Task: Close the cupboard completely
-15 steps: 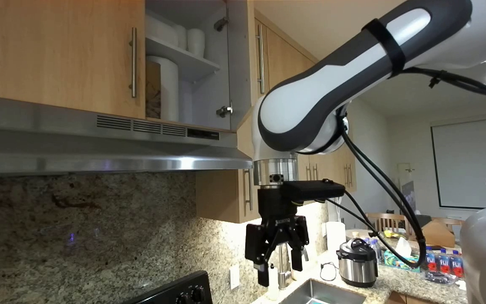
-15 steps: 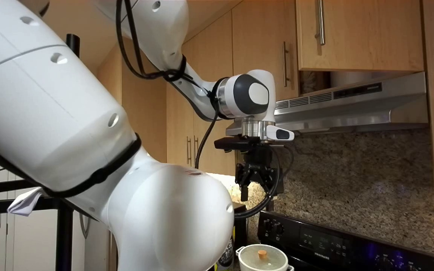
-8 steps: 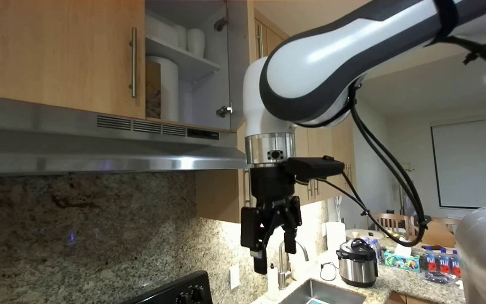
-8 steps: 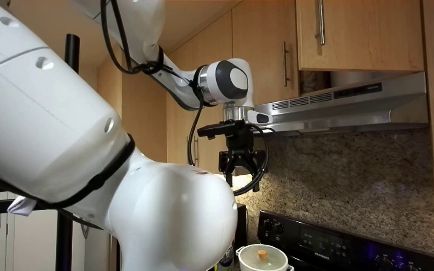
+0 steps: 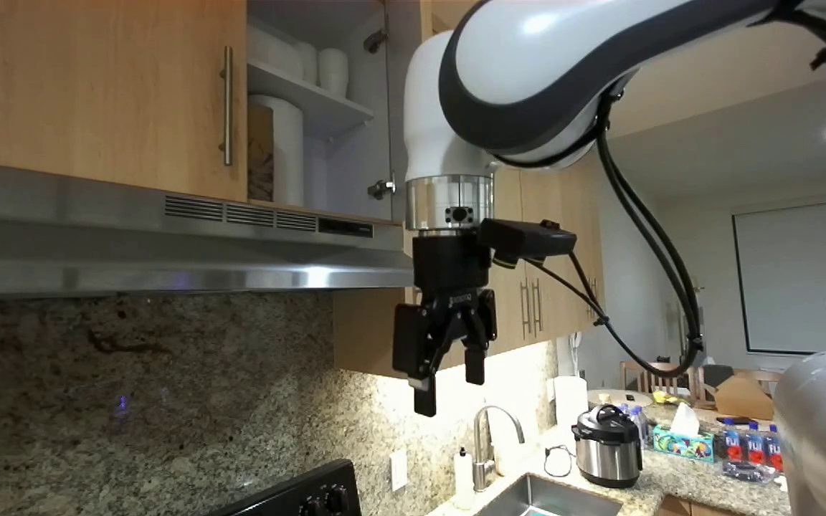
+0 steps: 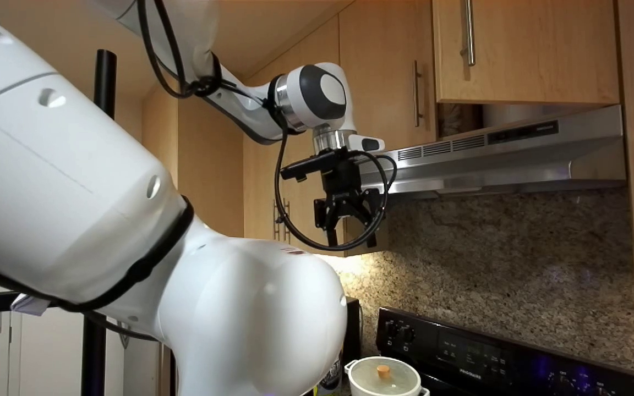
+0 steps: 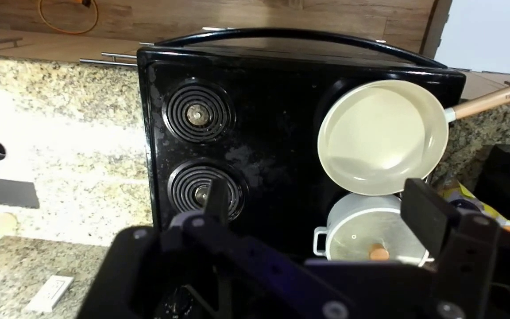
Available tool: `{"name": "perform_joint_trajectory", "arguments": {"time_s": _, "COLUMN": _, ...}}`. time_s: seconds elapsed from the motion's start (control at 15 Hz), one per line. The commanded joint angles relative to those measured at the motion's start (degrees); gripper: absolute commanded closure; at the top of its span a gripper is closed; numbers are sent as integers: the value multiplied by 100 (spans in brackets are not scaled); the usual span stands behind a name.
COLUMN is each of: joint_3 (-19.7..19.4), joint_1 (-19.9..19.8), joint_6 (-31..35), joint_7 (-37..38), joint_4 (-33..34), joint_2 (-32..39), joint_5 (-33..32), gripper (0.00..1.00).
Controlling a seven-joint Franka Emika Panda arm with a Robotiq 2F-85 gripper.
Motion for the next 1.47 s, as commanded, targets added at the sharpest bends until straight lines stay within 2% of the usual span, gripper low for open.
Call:
{"name": "perform_joint_trajectory", "arguments": {"time_s": 0.0, "joint_3": 11, "joint_1": -106, "joint_6": -130, "joint_7": 72, "joint_4": 178, "joint_2": -339, "joint_5": -191, "gripper": 0}}
{"name": "perform_joint_trajectory", "arguments": {"time_s": 0.33, "joint_3": -358, "joint_1": -213, "joint_6": -286, "joint_7": -310, "joint_4": 292, "joint_2": -848, "joint_5": -462, "gripper": 0}}
{"name": "perform_joint_trajectory", "arguments": {"time_s": 0.47, "joint_3": -615, "joint_1": -298, "joint_6": -417, "joint_7": -576, "joint_4": 412, "joint_2": -1027, "joint_5": -701, "gripper": 0}}
{"name": "perform_joint_trajectory", "arguments": {"time_s": 0.67, "joint_3": -1042, "joint_1": -395, "joint_6": -165, "joint_7": -1106, "joint_4": 632, "joint_2": -1258, "joint_5": -1079, "gripper": 0}}
{"name": "perform_joint_trajectory", "arguments": {"time_s": 0.87, "joint_3": -1390, "joint_1": -389, "joint_6": -181, "joint_7": -1770, "joint_4": 1101, "joint_2": -1083, "joint_5": -1324, "gripper": 0}}
{"name": "perform_joint_trajectory", "arguments": {"time_s": 1.07, "joint_3": -1493, "joint_1": -349, "joint_6": -225, "joint_7": -2208, "joint_4": 1630, "joint_2": -745, "joint_5": -1453, "gripper": 0}}
{"name": "perform_joint_trajectory", "arguments": {"time_s": 1.13, "joint_3": -1500, "joint_1": -369, "joint_6": -148, "joint_7": -2272, "joint_4": 1725, "joint_2": -698, "joint_5": -1488, "gripper": 0}}
{"name": "perform_joint_trajectory", "arguments": {"time_s": 1.4, "joint_3": -1563, "joint_1": -886, "joint_6": 772, "joint_7": -1493, "joint_4": 2053, "joint_2": -608, "joint_5": -1405, "gripper": 0}}
